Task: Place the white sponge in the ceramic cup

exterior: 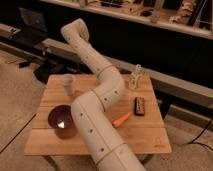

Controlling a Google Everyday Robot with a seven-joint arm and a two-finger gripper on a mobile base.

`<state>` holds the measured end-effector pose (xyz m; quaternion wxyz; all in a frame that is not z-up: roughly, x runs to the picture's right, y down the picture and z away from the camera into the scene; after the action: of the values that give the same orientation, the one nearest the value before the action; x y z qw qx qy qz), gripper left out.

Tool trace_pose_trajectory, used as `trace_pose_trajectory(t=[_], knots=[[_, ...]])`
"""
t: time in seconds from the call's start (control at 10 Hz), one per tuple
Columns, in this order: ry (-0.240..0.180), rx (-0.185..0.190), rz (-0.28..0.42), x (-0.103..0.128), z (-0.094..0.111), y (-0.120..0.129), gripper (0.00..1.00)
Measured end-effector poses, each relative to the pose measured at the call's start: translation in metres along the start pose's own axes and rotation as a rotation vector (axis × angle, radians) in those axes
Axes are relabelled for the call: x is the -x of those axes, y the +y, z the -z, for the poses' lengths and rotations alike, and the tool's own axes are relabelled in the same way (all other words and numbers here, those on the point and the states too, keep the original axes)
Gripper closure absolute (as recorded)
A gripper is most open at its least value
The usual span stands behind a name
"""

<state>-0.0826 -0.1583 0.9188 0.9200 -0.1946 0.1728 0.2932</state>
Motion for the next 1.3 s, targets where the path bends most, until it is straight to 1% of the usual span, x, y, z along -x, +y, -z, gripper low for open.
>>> trace_pose_trajectory(t=[0.2,0.3,0.4,0.5,0.6,0.8,0.9,1.0,1.1,1.3], knots=[[0.0,0.0,0.0,0.0,0.0,0.0,1.0],[0.009,-0.022,0.001,-0.001,-0.001,-0.004,1.0],[0.028,-0.062,0.004,-0.003,-0.004,-0.01,1.0],[0.058,-0.173,0.02,0.003,-0.006,-0.019,1.0],[0.07,-0.233,0.031,0.009,-0.006,-0.022,1.0],[0.091,-0.353,0.061,0.024,-0.005,-0.019,1.0],[0.092,-0.378,0.065,0.029,-0.005,-0.014,1.0],[0.094,-0.382,0.065,0.031,-0.003,-0.008,1.0],[0.09,-0.382,0.062,0.031,0.002,-0.007,1.0],[0.092,-0.382,0.059,0.028,0.002,-0.009,1.0]])
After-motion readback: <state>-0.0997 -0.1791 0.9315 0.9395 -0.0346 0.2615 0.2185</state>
